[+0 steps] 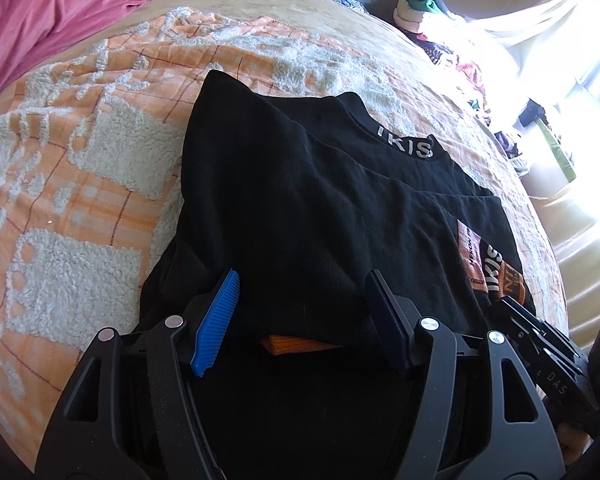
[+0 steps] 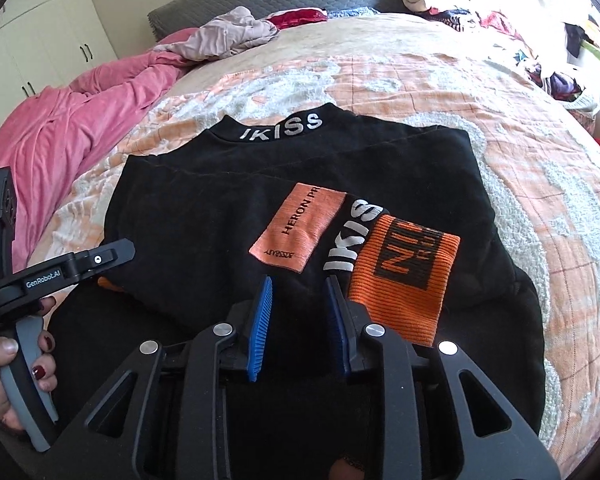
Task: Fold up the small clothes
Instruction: 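Open the right gripper and withdraw both grippers from the folded sleeves, then move both grippers toward the sweatshirt hem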
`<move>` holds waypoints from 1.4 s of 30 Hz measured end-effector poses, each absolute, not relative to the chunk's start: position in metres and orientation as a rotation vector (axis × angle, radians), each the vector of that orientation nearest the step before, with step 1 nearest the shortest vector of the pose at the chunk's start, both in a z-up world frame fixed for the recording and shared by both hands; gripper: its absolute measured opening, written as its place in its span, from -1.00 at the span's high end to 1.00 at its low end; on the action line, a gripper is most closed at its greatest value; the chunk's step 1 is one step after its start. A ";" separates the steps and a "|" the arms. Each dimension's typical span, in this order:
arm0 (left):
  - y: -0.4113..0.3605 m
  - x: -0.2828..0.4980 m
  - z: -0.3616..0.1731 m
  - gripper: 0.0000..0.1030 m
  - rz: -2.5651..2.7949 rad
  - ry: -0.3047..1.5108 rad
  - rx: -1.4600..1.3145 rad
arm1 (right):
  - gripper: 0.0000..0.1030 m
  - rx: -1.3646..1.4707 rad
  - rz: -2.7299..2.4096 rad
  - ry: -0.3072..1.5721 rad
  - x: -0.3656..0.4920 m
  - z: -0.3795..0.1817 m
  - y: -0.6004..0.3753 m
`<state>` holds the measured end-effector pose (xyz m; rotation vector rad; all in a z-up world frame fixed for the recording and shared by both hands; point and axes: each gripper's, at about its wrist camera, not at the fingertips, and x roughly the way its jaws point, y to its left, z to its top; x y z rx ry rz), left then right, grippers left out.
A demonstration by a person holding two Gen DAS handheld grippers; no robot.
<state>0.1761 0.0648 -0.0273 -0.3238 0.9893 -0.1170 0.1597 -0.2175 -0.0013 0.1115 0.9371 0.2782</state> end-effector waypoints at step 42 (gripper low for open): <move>0.072 0.126 0.032 -0.81 -0.075 0.838 -0.281 | -0.78 0.154 0.276 0.762 0.114 0.065 -0.230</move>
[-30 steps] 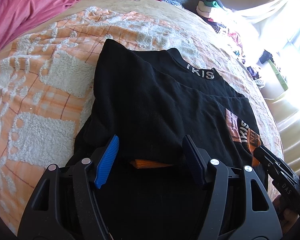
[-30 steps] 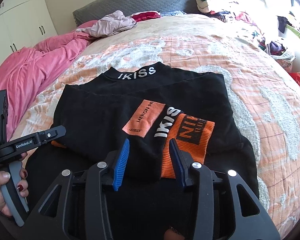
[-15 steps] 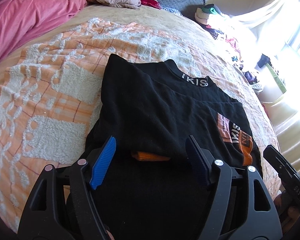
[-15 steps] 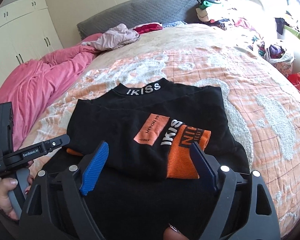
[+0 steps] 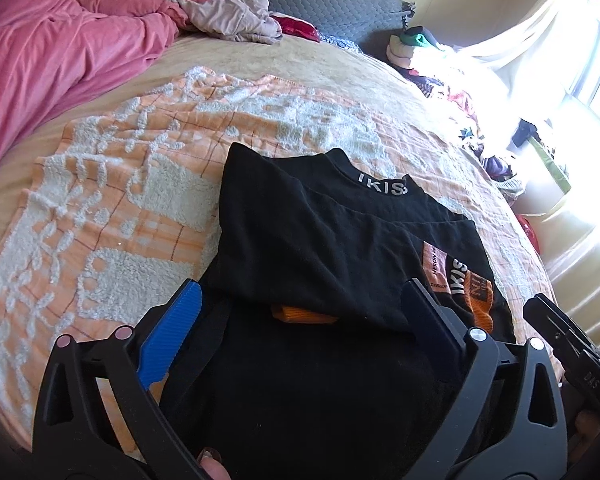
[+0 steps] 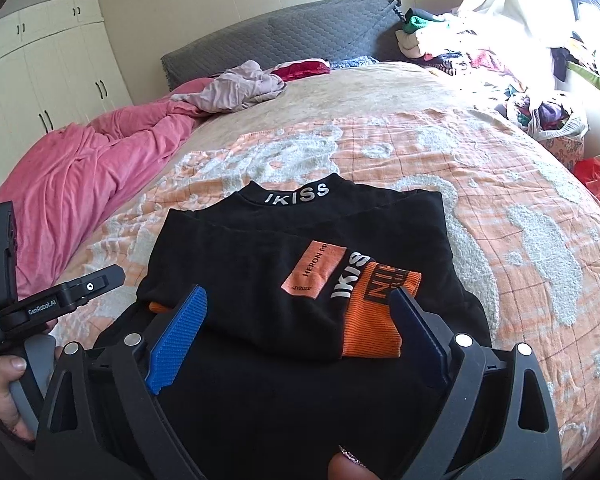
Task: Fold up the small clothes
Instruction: 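Move both grippers toward the sweatshirt hem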
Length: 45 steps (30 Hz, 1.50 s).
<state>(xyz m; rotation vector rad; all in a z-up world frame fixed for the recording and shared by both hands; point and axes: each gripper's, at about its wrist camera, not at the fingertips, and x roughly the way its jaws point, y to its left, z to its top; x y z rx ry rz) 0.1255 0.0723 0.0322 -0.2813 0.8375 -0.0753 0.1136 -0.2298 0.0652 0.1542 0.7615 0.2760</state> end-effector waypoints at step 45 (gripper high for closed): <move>0.116 0.051 0.015 -0.81 -0.047 0.852 -0.291 | -0.78 0.092 0.235 0.795 0.045 0.053 -0.247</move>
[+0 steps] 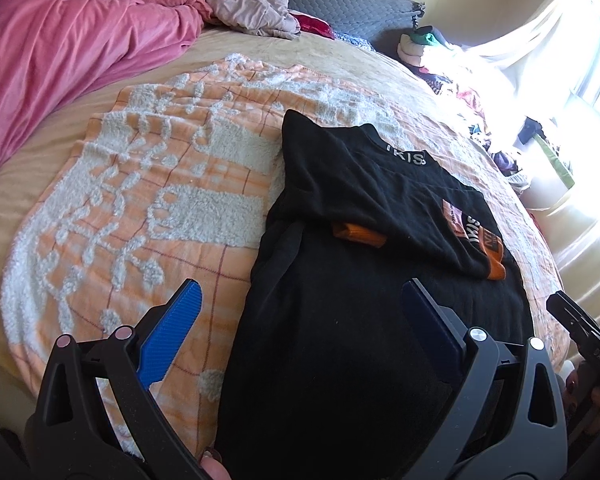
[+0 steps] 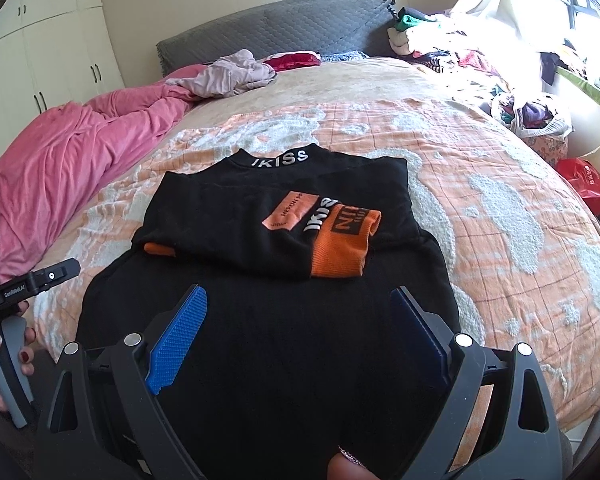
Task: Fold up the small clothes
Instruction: 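Move both grippers toward the sweatshirt hem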
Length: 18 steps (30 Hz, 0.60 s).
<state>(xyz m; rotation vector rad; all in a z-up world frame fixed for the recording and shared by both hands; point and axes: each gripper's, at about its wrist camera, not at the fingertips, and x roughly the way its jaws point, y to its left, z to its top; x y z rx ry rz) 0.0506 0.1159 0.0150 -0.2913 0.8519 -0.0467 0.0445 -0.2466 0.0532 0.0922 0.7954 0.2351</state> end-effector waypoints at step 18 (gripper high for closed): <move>0.130 0.012 -0.019 -0.70 -0.066 0.930 -0.305 | -0.78 0.107 0.209 0.850 0.019 0.028 -0.270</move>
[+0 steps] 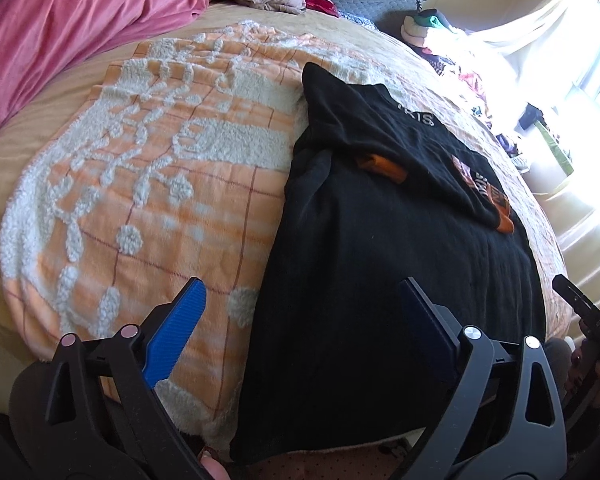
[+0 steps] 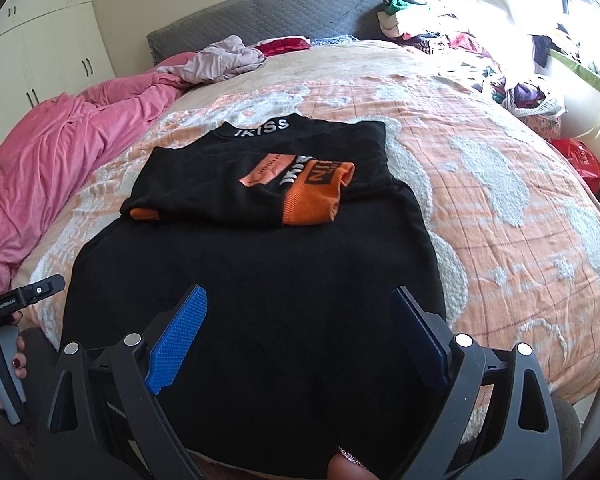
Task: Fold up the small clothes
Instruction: 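Move both grippers toward the sweatshirt hem, then grasp the hem with the right gripper while the left gripper grasps the hem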
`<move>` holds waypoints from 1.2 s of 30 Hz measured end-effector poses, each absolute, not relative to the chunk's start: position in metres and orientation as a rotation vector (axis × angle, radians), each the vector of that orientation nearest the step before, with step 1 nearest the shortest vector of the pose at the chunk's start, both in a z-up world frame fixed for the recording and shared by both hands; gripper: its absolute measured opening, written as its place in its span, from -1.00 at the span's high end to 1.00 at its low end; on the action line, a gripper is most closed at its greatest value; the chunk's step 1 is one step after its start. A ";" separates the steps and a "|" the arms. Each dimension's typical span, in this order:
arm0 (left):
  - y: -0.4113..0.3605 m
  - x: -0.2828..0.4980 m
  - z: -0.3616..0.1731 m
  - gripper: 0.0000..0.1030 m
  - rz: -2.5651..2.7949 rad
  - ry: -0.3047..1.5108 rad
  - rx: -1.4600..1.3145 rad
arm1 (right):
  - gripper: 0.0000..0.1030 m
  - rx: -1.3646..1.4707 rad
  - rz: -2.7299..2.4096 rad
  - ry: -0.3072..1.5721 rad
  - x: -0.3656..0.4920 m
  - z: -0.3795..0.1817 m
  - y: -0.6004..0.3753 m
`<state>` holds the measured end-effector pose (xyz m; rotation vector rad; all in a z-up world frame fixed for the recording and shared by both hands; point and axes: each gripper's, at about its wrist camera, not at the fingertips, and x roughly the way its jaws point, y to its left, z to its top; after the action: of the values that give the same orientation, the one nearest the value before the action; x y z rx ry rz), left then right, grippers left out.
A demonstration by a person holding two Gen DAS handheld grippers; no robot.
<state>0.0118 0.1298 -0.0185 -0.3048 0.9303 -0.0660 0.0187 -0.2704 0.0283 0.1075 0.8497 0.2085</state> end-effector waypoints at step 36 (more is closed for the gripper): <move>0.138 -0.029 -0.060 -0.29 -0.187 1.058 -0.401 | -0.78 0.104 0.258 1.126 -0.031 -0.021 -0.318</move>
<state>-0.0290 0.1379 -0.0595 -0.4009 1.0578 -0.1871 -0.0306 -0.3179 -0.0214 0.1045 1.1263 0.2578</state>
